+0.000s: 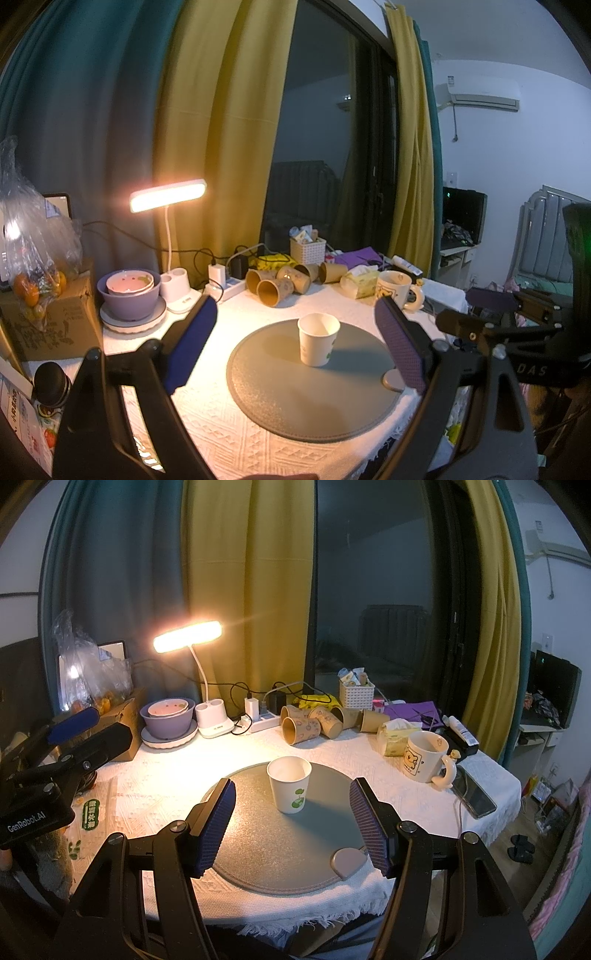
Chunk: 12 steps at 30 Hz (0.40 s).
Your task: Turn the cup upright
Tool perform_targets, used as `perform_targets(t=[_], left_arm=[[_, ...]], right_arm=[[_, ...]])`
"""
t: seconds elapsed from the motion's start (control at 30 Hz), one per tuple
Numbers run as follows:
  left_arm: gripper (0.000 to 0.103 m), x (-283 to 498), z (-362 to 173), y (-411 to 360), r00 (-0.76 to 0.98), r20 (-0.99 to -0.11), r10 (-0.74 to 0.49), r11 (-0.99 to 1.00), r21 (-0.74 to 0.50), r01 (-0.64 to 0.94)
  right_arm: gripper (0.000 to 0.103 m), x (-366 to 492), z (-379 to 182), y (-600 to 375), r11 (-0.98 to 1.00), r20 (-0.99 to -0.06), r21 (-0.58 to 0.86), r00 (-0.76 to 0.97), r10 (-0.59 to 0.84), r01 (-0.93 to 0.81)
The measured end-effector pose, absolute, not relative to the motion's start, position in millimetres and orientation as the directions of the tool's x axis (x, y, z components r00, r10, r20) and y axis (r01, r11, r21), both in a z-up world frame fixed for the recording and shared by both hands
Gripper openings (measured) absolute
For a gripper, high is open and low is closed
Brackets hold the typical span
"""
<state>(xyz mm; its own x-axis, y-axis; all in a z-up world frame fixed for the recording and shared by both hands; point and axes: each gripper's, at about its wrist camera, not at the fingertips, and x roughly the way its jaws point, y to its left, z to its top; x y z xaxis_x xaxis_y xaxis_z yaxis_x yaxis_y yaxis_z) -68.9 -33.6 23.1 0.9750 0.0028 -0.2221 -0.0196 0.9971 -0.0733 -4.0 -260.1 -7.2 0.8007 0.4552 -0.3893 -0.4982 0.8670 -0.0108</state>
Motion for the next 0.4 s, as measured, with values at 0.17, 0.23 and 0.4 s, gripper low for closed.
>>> perform_targets(t=[0.17, 0.23, 0.4], left_arm=[[0.088, -68.3, 23.4, -33.0, 0.975, -0.223, 0.003, 0.997, -0.074, -0.019], [0.088, -68.0, 23.5, -33.3, 0.975, -0.224, 0.002, 0.997, -0.074, -0.019], [0.088, -69.3, 20.5, -36.6, 0.974, -0.228, -0.002, 0.997, -0.071, -0.014]], right_arm=[[0.067, -5.0, -7.4, -260.1, 0.867, -0.39, -0.012, 0.8, 0.456, -0.499], [0.067, -4.3, -7.4, -260.0, 0.867, -0.391, -0.011, 0.8, 0.455, -0.499], [0.067, -5.3, -10.0, -257.6, 0.866, -0.393, -0.012, 0.799, 0.455, -0.5]])
